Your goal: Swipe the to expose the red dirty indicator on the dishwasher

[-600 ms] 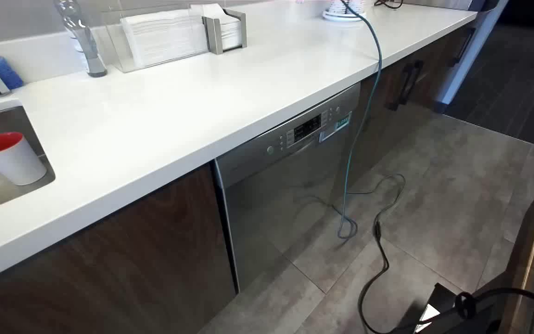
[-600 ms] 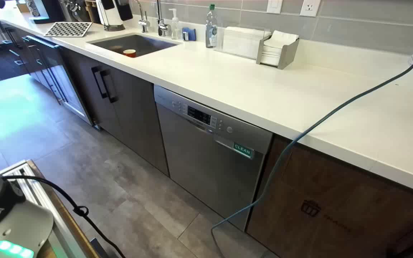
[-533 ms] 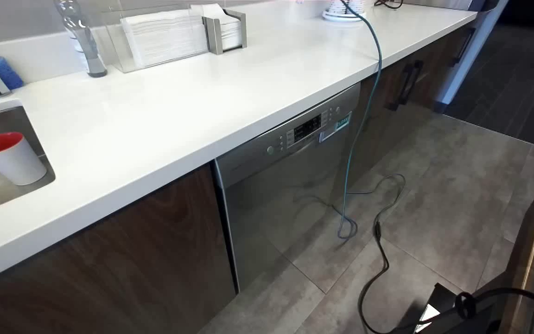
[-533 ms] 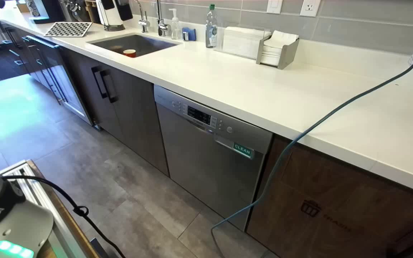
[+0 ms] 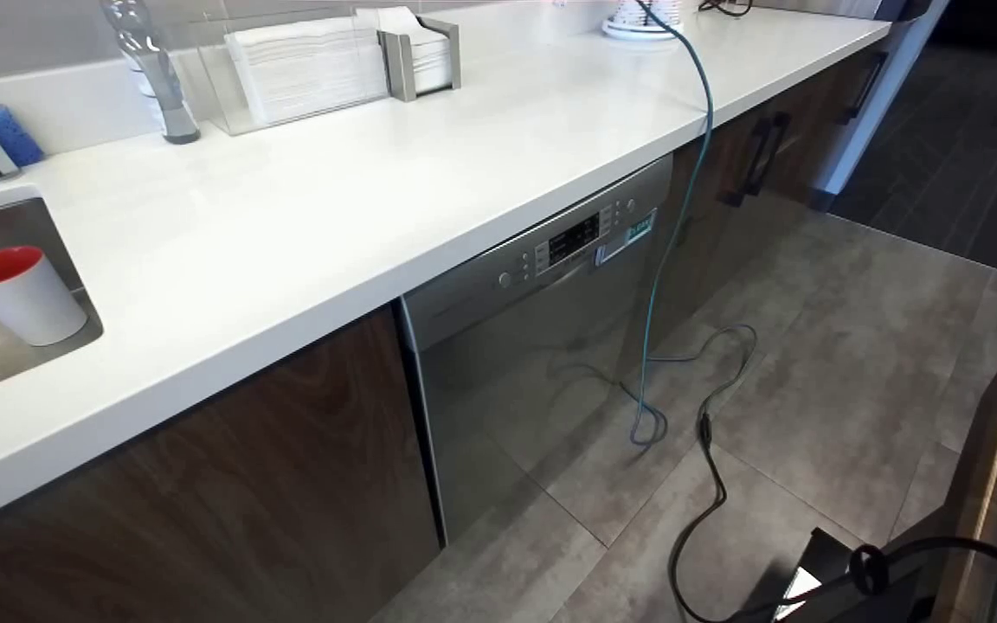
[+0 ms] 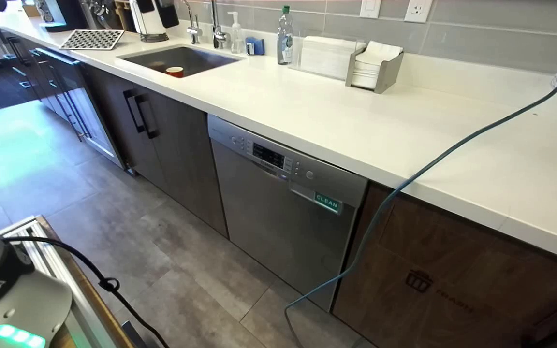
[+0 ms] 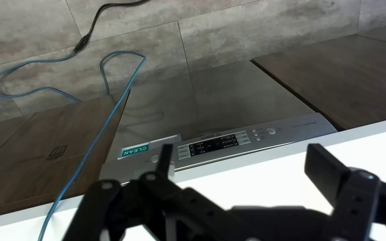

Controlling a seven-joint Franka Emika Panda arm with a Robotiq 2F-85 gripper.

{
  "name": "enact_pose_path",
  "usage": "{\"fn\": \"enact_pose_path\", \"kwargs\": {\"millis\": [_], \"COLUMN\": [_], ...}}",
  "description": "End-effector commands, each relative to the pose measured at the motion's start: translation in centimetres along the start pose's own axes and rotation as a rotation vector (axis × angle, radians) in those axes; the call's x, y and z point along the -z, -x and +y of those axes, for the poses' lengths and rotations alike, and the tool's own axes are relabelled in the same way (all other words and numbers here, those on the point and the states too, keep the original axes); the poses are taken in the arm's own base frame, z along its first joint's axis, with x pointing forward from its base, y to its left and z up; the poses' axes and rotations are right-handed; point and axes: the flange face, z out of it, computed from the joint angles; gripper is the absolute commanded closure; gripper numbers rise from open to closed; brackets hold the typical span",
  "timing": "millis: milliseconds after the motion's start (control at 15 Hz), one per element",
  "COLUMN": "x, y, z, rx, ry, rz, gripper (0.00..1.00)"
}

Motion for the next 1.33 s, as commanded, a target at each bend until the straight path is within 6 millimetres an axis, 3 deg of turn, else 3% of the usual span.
{"fn": "enact_pose_path", "kwargs": {"millis": [0, 200, 533, 933, 1267], "x": [0.0, -3.6, -12.3, -21.5, -25.9], "y": [0.0, -1.0, -2.2, -3.8, -5.8], "z": [0.0, 2.9, 6.2, 7.3, 8.6], "rx": [0.000, -0.024, 0.004, 0.112, 0.201], "ry": [0.000, -0.068, -0.121, -0.111, -0.091], "rz": [-0.001, -0.043, -0.089, -0.072, -0.037], "gripper": [0.00, 0.00, 0.00, 0.00, 0.00]}}
